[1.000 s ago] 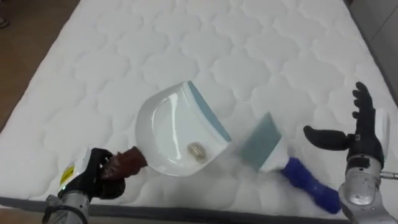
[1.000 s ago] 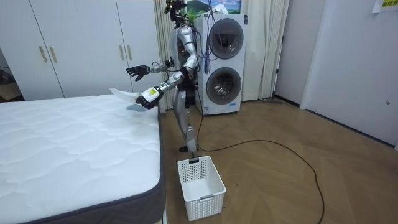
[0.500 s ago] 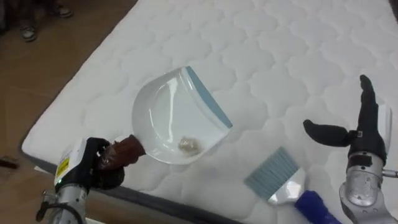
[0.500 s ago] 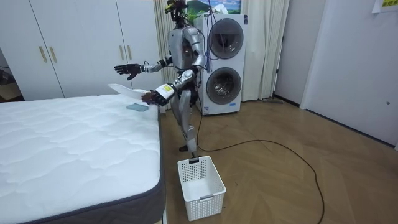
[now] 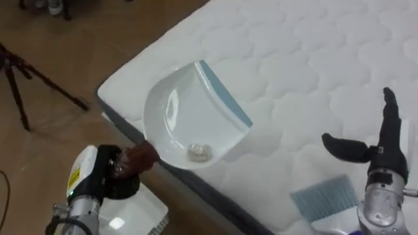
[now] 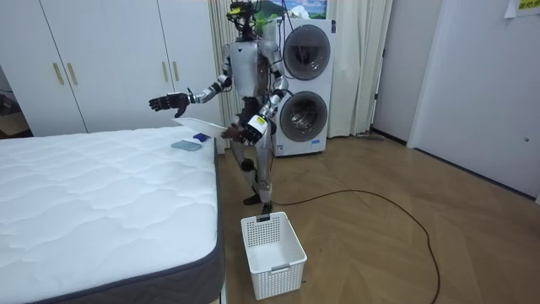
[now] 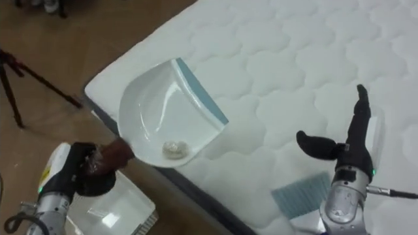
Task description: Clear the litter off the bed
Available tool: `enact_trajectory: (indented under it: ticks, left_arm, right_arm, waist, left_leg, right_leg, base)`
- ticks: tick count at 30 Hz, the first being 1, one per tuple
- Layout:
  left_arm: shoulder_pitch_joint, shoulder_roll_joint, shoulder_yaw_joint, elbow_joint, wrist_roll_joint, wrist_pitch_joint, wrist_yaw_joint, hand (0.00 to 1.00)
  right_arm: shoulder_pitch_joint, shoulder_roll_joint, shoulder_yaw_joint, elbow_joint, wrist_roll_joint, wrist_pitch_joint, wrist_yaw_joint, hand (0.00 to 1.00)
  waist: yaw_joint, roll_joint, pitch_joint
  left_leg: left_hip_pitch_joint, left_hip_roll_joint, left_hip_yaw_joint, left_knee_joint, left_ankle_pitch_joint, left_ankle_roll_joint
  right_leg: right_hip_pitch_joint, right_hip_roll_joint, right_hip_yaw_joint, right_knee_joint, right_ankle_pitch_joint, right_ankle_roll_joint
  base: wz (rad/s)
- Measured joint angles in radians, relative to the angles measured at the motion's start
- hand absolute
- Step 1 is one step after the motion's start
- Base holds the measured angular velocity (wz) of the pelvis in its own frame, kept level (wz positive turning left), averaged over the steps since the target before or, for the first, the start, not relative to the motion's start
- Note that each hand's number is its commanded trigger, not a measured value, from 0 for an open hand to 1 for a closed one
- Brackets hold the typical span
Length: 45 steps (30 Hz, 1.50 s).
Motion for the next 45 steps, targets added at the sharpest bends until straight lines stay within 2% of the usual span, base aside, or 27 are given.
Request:
enact_trajectory:
  ticks: [2,3,4,5,6,7,8,9,10,11,13,14,15,16,18,19,20,21,22,23,24,25,27,28,35,37,45]
  left_arm:
    - [-0.003,-0.005,-0.011,0.004,0.002,0.0,-0.001,1.0]
    - [-0.011,-0.007,-0.02,0.005,0.003,0.0,-0.001,1.0]
    - [-0.015,-0.006,-0.023,0.007,0.003,0.0,0.0,1.0]
    - [-0.015,-0.005,-0.021,0.013,0.002,0.0,0.002,1.0]
    - [-0.014,-0.003,-0.015,0.028,0.002,-0.001,0.002,1.0]
    - [-0.007,-0.002,-0.013,0.028,0.002,-0.001,0.002,1.0]
    - [-0.003,-0.001,-0.006,0.028,0.0,-0.002,0.002,1.0]
    - [-0.004,0.002,0.001,0.027,0.0,-0.004,0.0,1.0]
    - [-0.005,0.006,0.002,0.026,0.0,-0.006,-0.001,1.0]
    - [-0.008,0.013,0.004,0.026,0.001,-0.015,-0.001,1.0]
    - [-0.009,0.013,0.004,0.024,0.002,-0.023,-0.007,1.0]
    - [-0.011,0.013,0.004,0.024,0.002,-0.023,-0.019,1.0]
    - [-0.014,0.012,0.002,0.024,0.004,-0.023,-0.026,1.0]
    - [-0.016,0.012,0.002,0.024,0.004,-0.023,-0.029,1.0]
    - [-0.019,0.013,0.002,0.017,0.003,-0.028,-0.032,1.0]
    - [-0.019,0.013,0.002,0.017,0.003,-0.03,-0.032,1.0]
    - [-0.019,0.015,0.0,0.017,0.003,-0.031,-0.032,1.0]
    - [-0.019,0.015,0.001,0.018,0.001,-0.032,-0.031,1.0]
    - [-0.019,0.016,0.002,0.02,0.001,-0.031,-0.031,1.0]
    - [-0.019,0.016,0.002,0.02,0.001,-0.031,-0.031,1.0]
    - [-0.021,0.016,0.001,0.02,0.0,-0.031,-0.032,1.0]
    - [-0.02,0.011,0.0,0.021,0.0,-0.03,-0.034,1.0]
    - [-0.018,0.005,-0.002,0.02,0.002,-0.039,-0.044,1.0]
    - [-0.017,0.01,0.0,0.02,0.002,-0.043,-0.044,1.0]
    - [-0.003,0.017,-0.001,0.038,0.002,-0.042,-0.043,1.0]
    - [0.005,0.013,-0.002,0.047,0.001,-0.041,-0.043,1.0]
    - [-0.002,0.006,-0.009,0.108,0.012,-0.016,-0.044,1.0]
  right_arm:
    - [0.002,0.004,-0.006,0.005,-0.002,0.001,0.007,0.0]
    - [0.002,0.006,-0.017,0.009,-0.002,0.001,0.007,0.0]
    - [-0.001,0.007,-0.019,0.015,-0.001,-0.002,0.009,0.0]
    - [-0.003,0.008,-0.017,0.017,0.001,-0.006,0.011,0.0]
    - [-0.004,0.01,-0.014,0.028,0.0,-0.013,0.013,0.0]
    - [-0.002,0.011,-0.012,0.032,0.0,-0.012,0.012,0.0]
    - [-0.004,0.008,-0.012,0.032,0.0,-0.012,0.005,0.0]
    - [-0.005,0.01,-0.012,0.033,0.0,-0.012,0.001,0.0]
    - [-0.003,0.014,-0.011,0.033,0.0,-0.012,0.0,0.0]
    - [-0.001,0.018,-0.007,0.033,-0.002,-0.012,-0.003,0.0]
    - [0.0,0.018,-0.006,0.033,-0.002,-0.012,-0.003,0.0]
    - [0.0,0.017,-0.006,0.033,-0.002,-0.012,-0.004,0.0]
    - [0.008,0.017,-0.006,0.033,-0.002,-0.012,-0.007,0.0]
    - [0.013,0.017,-0.007,0.033,-0.002,-0.011,-0.011,0.0]
    - [0.033,0.019,-0.008,0.033,-0.008,-0.009,-0.023,0.0]
    - [0.04,0.018,-0.009,0.033,-0.01,-0.009,-0.027,0.0]
    - [0.043,0.019,-0.009,0.034,-0.01,-0.01,-0.027,0.0]
    - [0.042,0.02,-0.009,0.031,-0.01,-0.01,-0.025,0.0]
    - [0.037,0.022,-0.009,0.029,-0.012,-0.01,-0.024,0.0]
    - [0.037,0.022,-0.009,0.028,-0.014,-0.01,-0.024,0.0]
    - [0.037,0.024,-0.009,0.027,-0.016,-0.01,-0.026,0.0]
    - [0.039,0.023,-0.009,0.03,-0.019,-0.01,-0.027,0.0]
    - [0.041,0.024,-0.009,0.034,-0.048,-0.016,-0.032,0.0]
    - [0.041,0.024,-0.006,0.035,-0.049,-0.024,-0.031,0.0]
    - [0.04,0.025,0.014,0.044,-0.048,-0.028,-0.011,0.0]
    - [0.04,0.027,0.016,0.057,-0.048,-0.027,0.001,0.0]
    - [0.047,0.035,0.044,0.079,-0.138,-0.022,0.021,0.0]
  waist:
    - [-0.034,-0.003,-0.0026]
    - [-0.034,-0.007,-0.002]
    - [-0.019,-0.008,0.0012]
    - [-0.003,-0.006,0.0026]
    - [0.024,0.003,0.0017]
    - [0.025,0.004,-0.0022]
    - [0.03,0.003,-0.0027]
    - [0.031,0.009,-0.0056]
    - [0.027,0.014,-0.0084]
    - [0.024,0.009,-0.0062]
    - [0.026,0.002,-0.0052]
    - [0.023,-0.001,-0.0061]
    - [0.003,-0.002,-0.0069]
    - [-0.005,-0.002,-0.0071]
    - [-0.024,-0.003,-0.0071]
    - [-0.034,-0.002,-0.0078]
    - [-0.042,-0.001,-0.0081]
    - [-0.039,-0.001,-0.0086]
    - [-0.036,0.003,-0.0058]
    - [-0.037,0.003,-0.0058]
    - [-0.045,-0.009,-0.0044]
    - [-0.049,-0.008,-0.0053]
    - [-0.04,0.004,-0.0089]
    - [-0.022,0.006,-0.0084]
    - [0.013,-0.002,-0.0047]
    - [0.016,-0.008,-0.0005]
    - [0.016,-0.002,0.0025]
  left_leg:
    - [0.003,-0.048,-0.074,-0.065,0.002,0.008]
    - [0.007,-0.073,-0.1,-0.106,0.018,0.028]
    - [0.006,-0.087,-0.128,-0.128,0.038,0.028]
    - [0.005,-0.09,-0.14,-0.132,0.042,0.025]
    - [0.004,-0.098,-0.173,-0.133,0.048,0.016]
    - [0.004,-0.104,-0.178,-0.136,0.052,0.012]
    - [0.002,-0.109,-0.168,-0.139,0.053,0.012]
    - [-0.001,-0.101,-0.15,-0.137,0.055,0.013]
    - [0.0,-0.095,-0.139,-0.136,0.056,0.014]
    - [0.004,-0.093,-0.125,-0.138,0.059,0.019]
    - [0.008,-0.105,-0.144,-0.167,0.072,0.025]
    - [0.009,-0.126,-0.177,-0.179,0.081,0.03]
    - [0.01,-0.152,-0.222,-0.189,0.09,0.037]
    - [0.012,-0.163,-0.238,-0.193,0.095,0.041]
    - [0.02,-0.209,-0.316,-0.202,0.102,0.053]
    - [0.025,-0.223,-0.376,-0.201,0.105,0.058]
    - [0.026,-0.229,-0.398,-0.2,0.103,0.065]
    - [0.022,-0.241,-0.444,-0.2,0.106,0.065]
    - [0.021,-0.244,-0.473,-0.199,0.109,0.062]
    - [0.022,-0.251,-0.49,-0.197,0.114,0.054]
    - [0.021,-0.27,-0.506,-0.181,0.114,0.052]
    - [0.02,-0.275,-0.51,-0.166,0.108,0.05]
    - [0.024,-0.241,-0.434,-0.16,0.097,0.05]
    - [0.029,-0.236,-0.428,-0.171,0.095,0.048]
    - [0.045,-0.238,-0.441,-0.21,0.096,0.039]
    - [0.035,-0.238,-0.443,-0.201,0.092,0.039]
    - [-0.03,-0.223,-0.448,-0.141,0.057,0.039]
  right_leg:
    - [-0.029,-0.002,0.09,0.052,-0.007,-0.004]
    - [-0.072,-0.011,0.187,0.092,-0.015,-0.01]
    - [-0.119,-0.008,0.28,0.107,-0.028,-0.014]
    - [-0.142,-0.003,0.323,0.096,-0.025,-0.017]
    - [-0.173,0.002,0.356,0.093,-0.003,-0.032]
    - [-0.168,-0.008,0.331,0.098,0.0,-0.033]
    - [-0.161,-0.021,0.258,0.096,-0.003,-0.039]
    - [-0.143,-0.029,0.181,0.088,-0.004,-0.04]
    - [-0.133,-0.029,0.158,0.08,-0.004,-0.04]
    - [-0.117,-0.032,0.128,0.078,-0.006,-0.037]
    - [-0.091,-0.036,0.116,0.079,-0.009,-0.028]
    - [-0.082,-0.037,0.145,0.078,-0.01,-0.023]
    - [-0.074,-0.034,0.209,0.083,-0.011,-0.018]
    - [-0.074,-0.03,0.239,0.095,-0.011,-0.018]
    - [-0.103,-0.043,0.335,0.214,-0.009,-0.017]
    - [-0.135,-0.044,0.403,0.284,0.0,-0.009]
    - [-0.152,-0.038,0.448,0.307,0.0,-0.003]
    - [-0.194,-0.011,0.547,0.302,-0.021,0.006]
    - [-0.24,0.012,0.607,0.268,-0.027,0.007]
    - [-0.257,0.016,0.624,0.237,-0.025,0.011]
    - [-0.28,0.019,0.665,0.173,0.03,0.017]
    - [-0.282,0.009,0.663,0.177,0.055,0.005]
    - [-0.253,0.011,0.626,0.162,0.035,0.003]
    - [-0.245,0.015,0.623,0.15,0.035,0.001]
    - [-0.21,0.032,0.618,0.098,0.043,-0.014]
    - [-0.209,0.031,0.605,0.095,0.042,-0.015]
    - [-0.218,0.043,0.551,0.096,0.033,-0.021]
  base:
    - [1.13]
    - [0.81]
    - [0.54]
    - [0.24]
    - [0.24]
    - [0.39]
    - [0.52]
    - [0.54]
    - [0.76]
    - [0.72]
    - [0.64]
    - [0.94]
    - [1.09]
    - [1.23]
    - [1.27]
    - [1.14]
    - [0.96]
    - [0.72]
    - [0.71]
    - [0.87]
    - [0.84]
    - [0.94]
    - [0.56]
    - [0.16]
    - [0.06]
    - [0.11]
    - [0.21]
